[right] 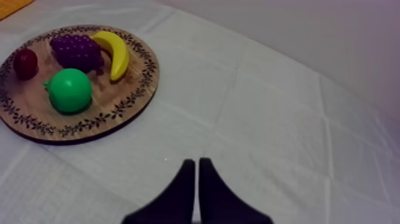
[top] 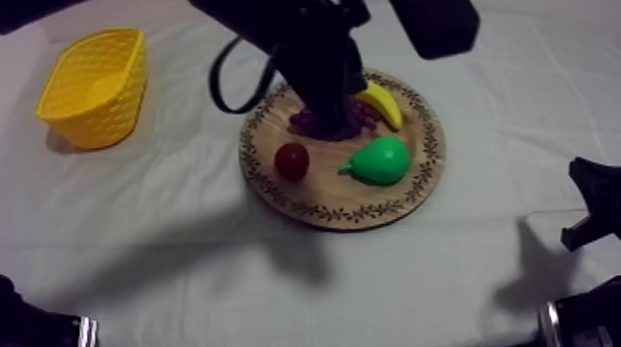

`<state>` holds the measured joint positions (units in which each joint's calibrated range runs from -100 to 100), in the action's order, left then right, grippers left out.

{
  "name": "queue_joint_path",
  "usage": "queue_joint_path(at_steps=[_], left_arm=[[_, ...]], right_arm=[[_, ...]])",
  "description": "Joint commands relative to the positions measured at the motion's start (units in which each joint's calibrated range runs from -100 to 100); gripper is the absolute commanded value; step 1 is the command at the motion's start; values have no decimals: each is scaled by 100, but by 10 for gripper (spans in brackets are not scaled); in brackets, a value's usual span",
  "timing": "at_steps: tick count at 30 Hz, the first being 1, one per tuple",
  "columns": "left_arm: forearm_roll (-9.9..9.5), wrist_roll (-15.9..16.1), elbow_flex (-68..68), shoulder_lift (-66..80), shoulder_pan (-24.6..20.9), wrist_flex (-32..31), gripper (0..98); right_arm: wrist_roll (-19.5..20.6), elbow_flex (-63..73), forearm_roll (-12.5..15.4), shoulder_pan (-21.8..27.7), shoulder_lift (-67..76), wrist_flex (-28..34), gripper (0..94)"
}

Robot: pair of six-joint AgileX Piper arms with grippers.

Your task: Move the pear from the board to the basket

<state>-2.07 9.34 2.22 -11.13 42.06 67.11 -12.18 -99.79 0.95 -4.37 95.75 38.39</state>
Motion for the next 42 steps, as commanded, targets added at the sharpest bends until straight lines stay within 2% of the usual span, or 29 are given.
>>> queue_joint_path(at_steps=[1,5,8,10,12,17,31,42], left_arm=[[-50,-57,103,-164,22,5,385],[-84,-80,182,-384,26,27,603],[-143,-139,267,-533,16,148,804],[-185,-177,382,-641,11,285,884],[-205,-194,515,-749,7,385,925],[-212,-189,816,-1052,10,585,959],[-150,-134,1413,-2334,100,841,965],[-128,-75,2487,-3373,153,1488,965]], right_arm=[[0,1,0,0,1,0,3],[0,1,0,0,1,0,3],[0,1,0,0,1,0,3],[0,1,0,0,1,0,3],[0,1,0,0,1,0,3],[0,1,0,0,1,0,3],[0,1,0,0,1,0,3],[0,1,0,0,1,0,3]])
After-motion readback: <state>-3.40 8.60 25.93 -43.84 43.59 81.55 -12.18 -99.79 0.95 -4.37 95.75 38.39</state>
